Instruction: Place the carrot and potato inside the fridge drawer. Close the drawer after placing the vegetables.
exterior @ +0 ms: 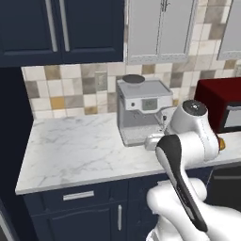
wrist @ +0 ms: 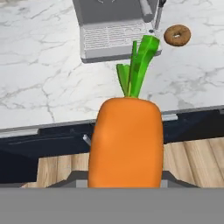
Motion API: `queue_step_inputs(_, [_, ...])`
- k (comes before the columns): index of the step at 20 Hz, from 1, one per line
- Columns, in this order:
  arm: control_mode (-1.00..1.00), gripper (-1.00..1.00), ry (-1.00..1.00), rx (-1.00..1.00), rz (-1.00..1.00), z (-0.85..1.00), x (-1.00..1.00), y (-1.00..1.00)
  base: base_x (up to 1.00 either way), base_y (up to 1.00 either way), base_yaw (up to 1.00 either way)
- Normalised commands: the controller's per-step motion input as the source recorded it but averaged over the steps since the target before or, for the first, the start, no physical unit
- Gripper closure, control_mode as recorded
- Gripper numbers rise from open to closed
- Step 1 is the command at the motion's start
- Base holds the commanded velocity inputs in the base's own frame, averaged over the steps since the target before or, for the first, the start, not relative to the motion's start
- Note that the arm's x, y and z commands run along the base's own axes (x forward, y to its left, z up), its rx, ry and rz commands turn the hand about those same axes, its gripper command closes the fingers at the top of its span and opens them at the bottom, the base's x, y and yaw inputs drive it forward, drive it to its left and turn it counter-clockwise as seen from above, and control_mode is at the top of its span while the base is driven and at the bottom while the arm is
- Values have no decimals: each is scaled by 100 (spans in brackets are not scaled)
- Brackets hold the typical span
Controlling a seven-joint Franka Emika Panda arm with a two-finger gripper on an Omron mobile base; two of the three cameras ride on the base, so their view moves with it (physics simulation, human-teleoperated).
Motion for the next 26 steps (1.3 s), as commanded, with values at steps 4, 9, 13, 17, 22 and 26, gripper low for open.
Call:
queue_step_inputs(4, [100,100,0,0,0,0,0,0,-100,0,12])
queue_step_inputs(9, [100,100,0,0,0,0,0,0,-100,0,27])
queue_step_inputs(13, [100,100,0,0,0,0,0,0,-100,0,43])
queue_step_inputs(17, [100,100,0,0,0,0,0,0,-89,0,55])
queue_step_inputs(22, [100,100,0,0,0,0,0,0,-79,0,62])
queue_step_inputs(26, [100,100,0,0,0,0,0,0,-77,0,64])
